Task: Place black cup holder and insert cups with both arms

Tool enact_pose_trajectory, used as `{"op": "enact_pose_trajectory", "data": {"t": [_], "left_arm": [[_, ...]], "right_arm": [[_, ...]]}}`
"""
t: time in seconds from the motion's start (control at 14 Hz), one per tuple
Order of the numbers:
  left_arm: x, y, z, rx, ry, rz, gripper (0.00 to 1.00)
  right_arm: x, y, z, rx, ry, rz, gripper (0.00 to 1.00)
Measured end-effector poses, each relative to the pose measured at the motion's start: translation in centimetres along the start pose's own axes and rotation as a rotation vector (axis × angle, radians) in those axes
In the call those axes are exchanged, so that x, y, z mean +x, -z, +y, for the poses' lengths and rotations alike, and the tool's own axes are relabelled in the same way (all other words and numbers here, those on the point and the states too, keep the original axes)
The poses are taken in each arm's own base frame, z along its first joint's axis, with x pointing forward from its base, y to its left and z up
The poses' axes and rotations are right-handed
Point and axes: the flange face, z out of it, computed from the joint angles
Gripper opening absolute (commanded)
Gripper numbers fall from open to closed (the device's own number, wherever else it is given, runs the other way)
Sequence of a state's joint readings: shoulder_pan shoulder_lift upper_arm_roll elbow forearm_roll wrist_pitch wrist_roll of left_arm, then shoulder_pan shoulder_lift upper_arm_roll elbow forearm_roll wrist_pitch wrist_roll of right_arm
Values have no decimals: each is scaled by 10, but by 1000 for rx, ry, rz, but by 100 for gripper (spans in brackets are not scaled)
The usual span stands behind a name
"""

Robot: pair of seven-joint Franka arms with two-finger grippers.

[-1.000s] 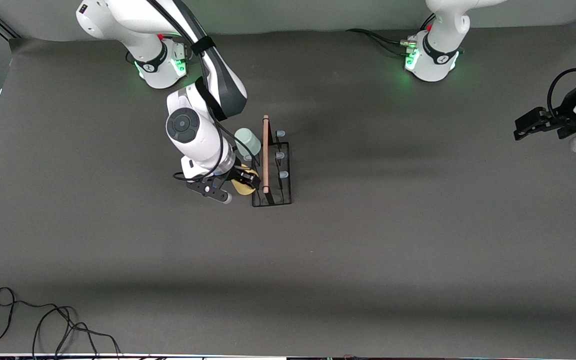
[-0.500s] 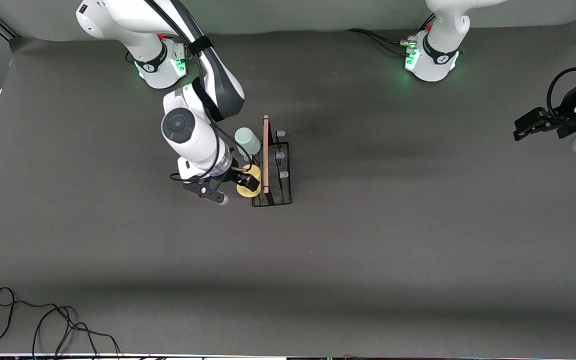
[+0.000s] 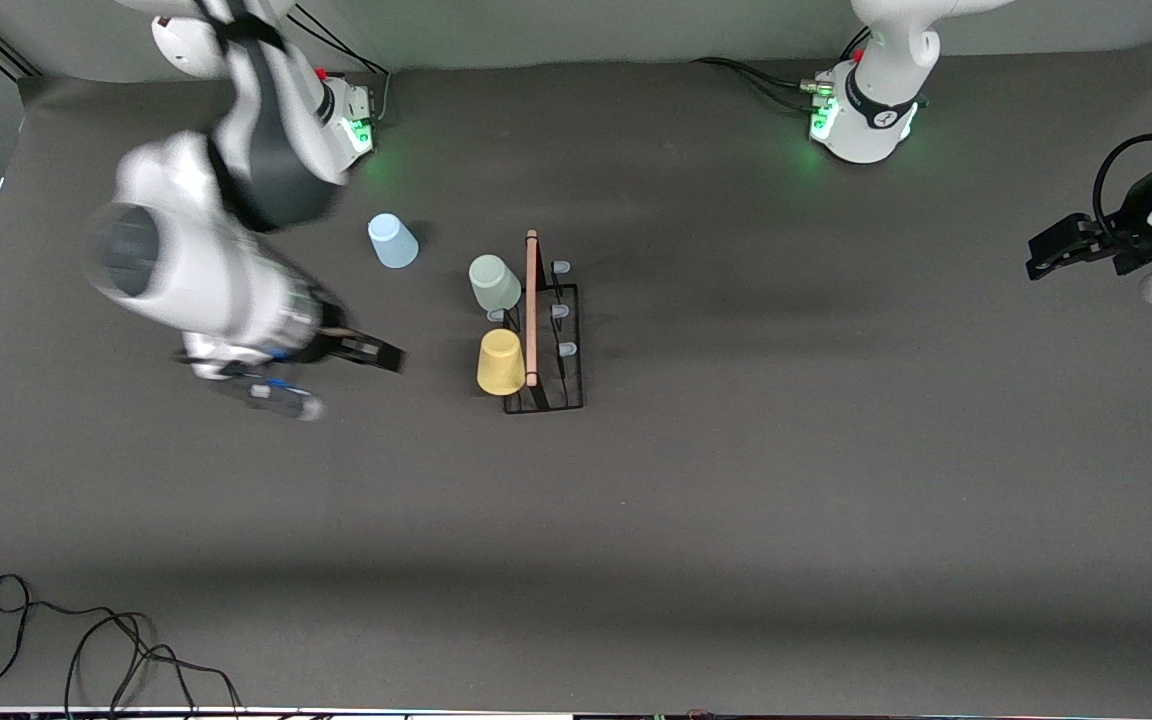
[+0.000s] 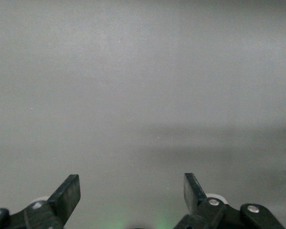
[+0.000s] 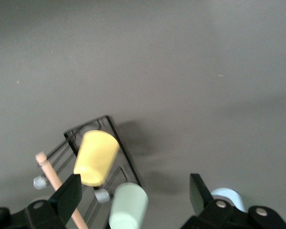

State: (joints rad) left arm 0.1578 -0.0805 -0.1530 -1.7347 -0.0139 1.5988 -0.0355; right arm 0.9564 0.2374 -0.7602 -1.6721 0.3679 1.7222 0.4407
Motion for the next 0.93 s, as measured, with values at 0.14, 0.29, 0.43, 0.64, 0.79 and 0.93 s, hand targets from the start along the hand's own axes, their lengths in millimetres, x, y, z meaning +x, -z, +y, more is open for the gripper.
{"op": "enact_pose_trajectory", "data": {"t": [0.14,0.29,0.43,0.64,0.79,0.93], "left_arm": [[0,1,0,0,0,3,98],[0,2,0,0,-1,7,98],[0,2,2,0,-3,8,98],[1,2,6,1,-11,9,99],[6,3,11,-1,-20,12,99],[11,4,12,-3,-24,16,99]], "right_arm": [[2,51,43,-4,52,-42,100],[4,93,83,-37,111,-55,100],[7,125,114,-56,142,-34,100],[8,150,132,-119,171,10,100],[8,152,132,-138,186,16,100],[8,150,130,-146,190,13,100]]}}
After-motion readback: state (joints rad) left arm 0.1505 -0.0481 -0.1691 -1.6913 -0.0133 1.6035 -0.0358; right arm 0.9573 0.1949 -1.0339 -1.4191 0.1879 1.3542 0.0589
